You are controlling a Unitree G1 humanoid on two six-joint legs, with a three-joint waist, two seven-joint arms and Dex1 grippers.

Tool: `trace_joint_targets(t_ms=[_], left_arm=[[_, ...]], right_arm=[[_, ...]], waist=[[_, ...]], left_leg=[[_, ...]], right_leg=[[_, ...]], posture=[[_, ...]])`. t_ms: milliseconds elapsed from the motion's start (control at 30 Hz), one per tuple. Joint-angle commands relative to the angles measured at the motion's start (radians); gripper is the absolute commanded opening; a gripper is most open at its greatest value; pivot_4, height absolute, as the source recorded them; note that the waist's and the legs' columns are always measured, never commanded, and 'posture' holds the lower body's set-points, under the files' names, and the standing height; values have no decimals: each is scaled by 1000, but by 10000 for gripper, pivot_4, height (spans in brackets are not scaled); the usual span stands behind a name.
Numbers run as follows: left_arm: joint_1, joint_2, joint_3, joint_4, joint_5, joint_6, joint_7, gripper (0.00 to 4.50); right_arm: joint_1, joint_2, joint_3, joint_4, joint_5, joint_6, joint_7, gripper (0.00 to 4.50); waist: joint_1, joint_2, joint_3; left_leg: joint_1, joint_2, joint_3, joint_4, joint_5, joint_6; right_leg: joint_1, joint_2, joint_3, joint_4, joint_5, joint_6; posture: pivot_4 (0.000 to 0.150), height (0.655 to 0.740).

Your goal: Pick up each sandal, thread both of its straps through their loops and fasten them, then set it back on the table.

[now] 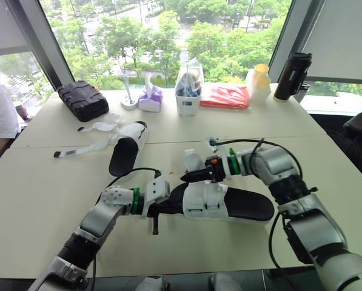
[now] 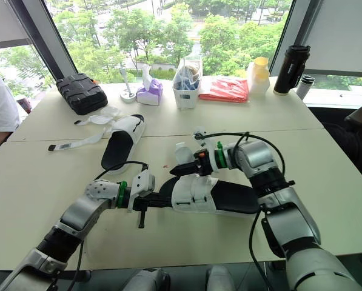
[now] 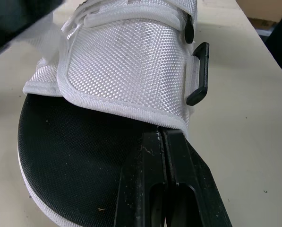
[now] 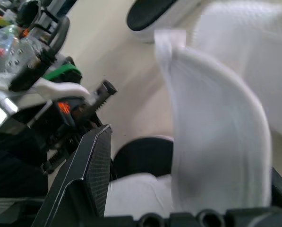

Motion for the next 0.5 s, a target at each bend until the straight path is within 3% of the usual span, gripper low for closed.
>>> trace_joint_targets(t_ms=[33, 500], left_arm=[[56, 14, -90, 60, 77, 42, -3, 0], [53, 3, -92, 72, 79, 30, 3, 0]], right_arm=[[-65, 27, -28, 57, -4, -36, 21, 30392], [-190, 76, -142, 195, 1, -67, 16, 30392]], waist=[[0, 0, 0], [0, 0, 0]], left_leg=[[0, 0, 0, 0, 0, 0], [0, 0, 0, 0, 0, 0]], right_leg=[[0, 0, 0, 0, 0, 0], [0, 0, 0, 1, 0, 0]], posture=[[1500, 7400], [1500, 7400]])
